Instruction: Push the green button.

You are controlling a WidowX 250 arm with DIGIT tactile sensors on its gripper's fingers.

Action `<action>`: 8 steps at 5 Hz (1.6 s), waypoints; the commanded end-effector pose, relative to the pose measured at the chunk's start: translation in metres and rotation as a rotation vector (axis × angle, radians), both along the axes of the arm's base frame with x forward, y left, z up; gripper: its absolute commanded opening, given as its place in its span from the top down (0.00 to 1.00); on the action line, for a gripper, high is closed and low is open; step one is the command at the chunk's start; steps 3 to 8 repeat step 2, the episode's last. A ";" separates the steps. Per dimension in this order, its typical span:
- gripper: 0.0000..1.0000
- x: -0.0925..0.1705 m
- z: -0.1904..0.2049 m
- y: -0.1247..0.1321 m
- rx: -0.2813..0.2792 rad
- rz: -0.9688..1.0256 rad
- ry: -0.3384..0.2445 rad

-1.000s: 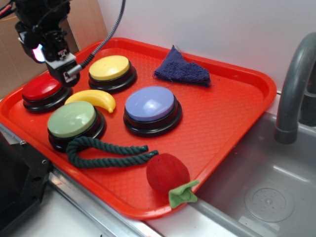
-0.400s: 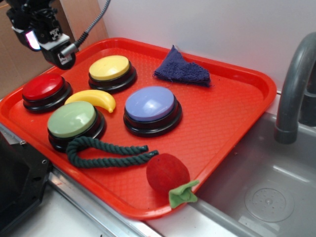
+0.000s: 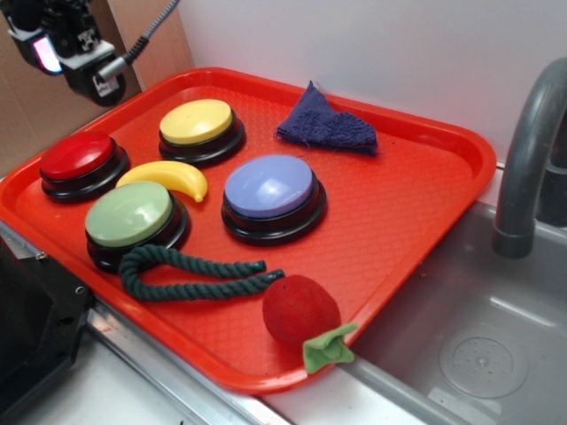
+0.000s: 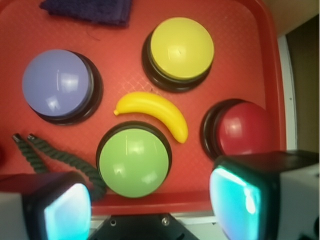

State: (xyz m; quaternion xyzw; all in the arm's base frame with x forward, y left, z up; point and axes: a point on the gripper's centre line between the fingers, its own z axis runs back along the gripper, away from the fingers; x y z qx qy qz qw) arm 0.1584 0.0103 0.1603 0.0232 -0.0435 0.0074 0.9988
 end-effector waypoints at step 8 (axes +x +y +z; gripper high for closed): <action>0.00 -0.019 0.038 0.003 0.010 0.012 -0.038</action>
